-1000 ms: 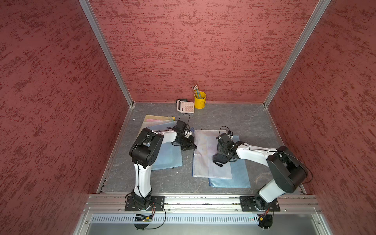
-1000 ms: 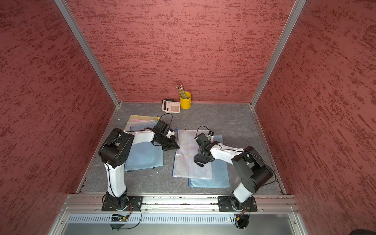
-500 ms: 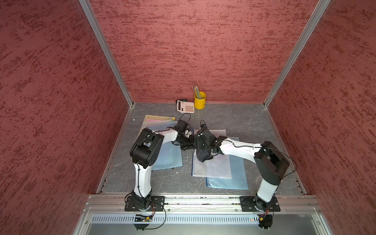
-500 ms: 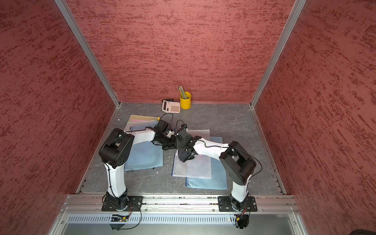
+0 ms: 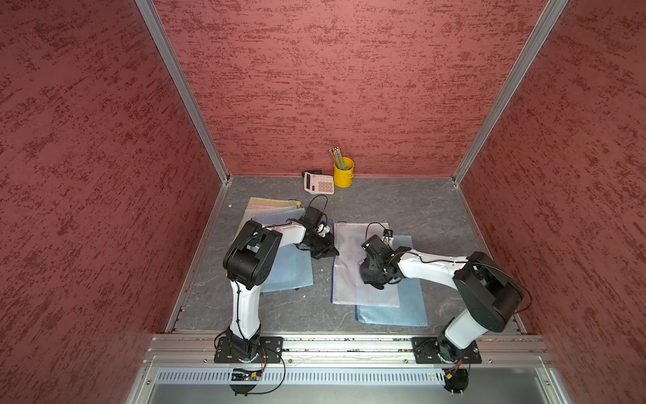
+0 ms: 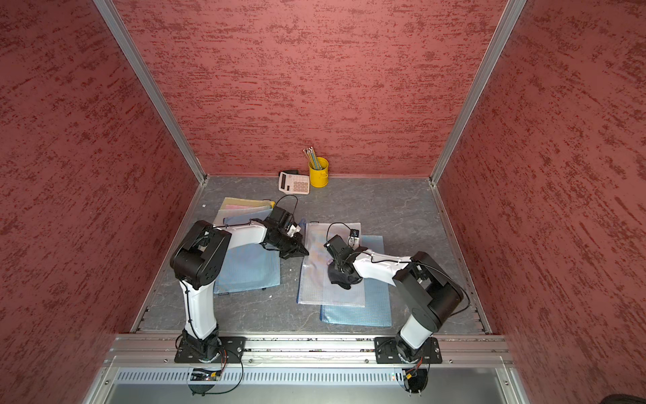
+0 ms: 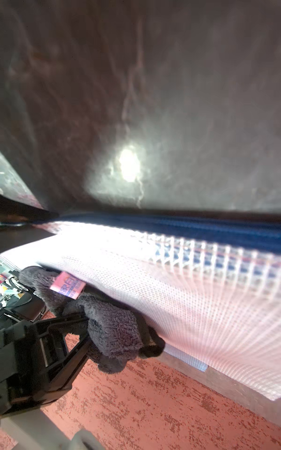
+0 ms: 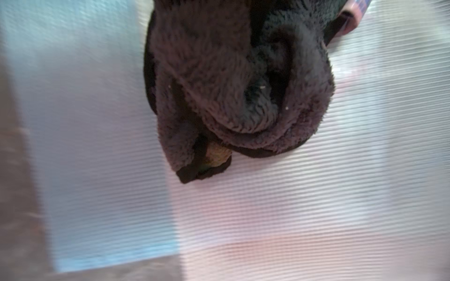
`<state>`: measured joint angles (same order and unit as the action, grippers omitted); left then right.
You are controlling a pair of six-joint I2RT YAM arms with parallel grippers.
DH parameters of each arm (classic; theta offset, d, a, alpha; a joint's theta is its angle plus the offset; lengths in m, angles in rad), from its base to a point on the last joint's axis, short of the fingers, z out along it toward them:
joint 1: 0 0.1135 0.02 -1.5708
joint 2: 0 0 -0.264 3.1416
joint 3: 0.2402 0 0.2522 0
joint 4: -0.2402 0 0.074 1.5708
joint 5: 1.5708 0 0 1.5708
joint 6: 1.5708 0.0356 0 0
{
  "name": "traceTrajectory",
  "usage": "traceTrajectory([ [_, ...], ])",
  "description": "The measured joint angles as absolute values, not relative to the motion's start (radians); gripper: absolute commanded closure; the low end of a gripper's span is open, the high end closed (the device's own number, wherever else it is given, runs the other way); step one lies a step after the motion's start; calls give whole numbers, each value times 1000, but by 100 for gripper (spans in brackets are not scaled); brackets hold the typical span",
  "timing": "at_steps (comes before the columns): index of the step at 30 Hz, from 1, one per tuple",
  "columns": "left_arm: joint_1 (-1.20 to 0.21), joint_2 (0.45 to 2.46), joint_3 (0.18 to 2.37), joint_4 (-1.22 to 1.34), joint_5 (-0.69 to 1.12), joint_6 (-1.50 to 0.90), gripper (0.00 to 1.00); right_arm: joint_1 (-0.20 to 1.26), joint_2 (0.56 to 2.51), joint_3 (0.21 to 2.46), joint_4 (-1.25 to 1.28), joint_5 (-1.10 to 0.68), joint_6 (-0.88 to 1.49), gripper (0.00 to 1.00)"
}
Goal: Wipe the document bag
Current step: Wipe the dirt from the document bag.
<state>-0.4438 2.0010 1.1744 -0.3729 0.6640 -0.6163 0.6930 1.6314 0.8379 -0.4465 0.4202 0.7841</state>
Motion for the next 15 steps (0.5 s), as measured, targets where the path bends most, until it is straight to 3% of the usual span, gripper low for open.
traceTrajectory([
  [5, -450, 2001, 1174, -373, 667, -617, 100, 682, 1697, 1076, -530, 362, 693, 100],
  [9, -456, 2001, 1177, -374, 663, -620, 100, 684, 1804, 1269, -332, 219, 634, 100],
  [15, -465, 2001, 1182, -376, 651, -641, 100, 685, 2017, 1343, -197, 134, 586, 100],
])
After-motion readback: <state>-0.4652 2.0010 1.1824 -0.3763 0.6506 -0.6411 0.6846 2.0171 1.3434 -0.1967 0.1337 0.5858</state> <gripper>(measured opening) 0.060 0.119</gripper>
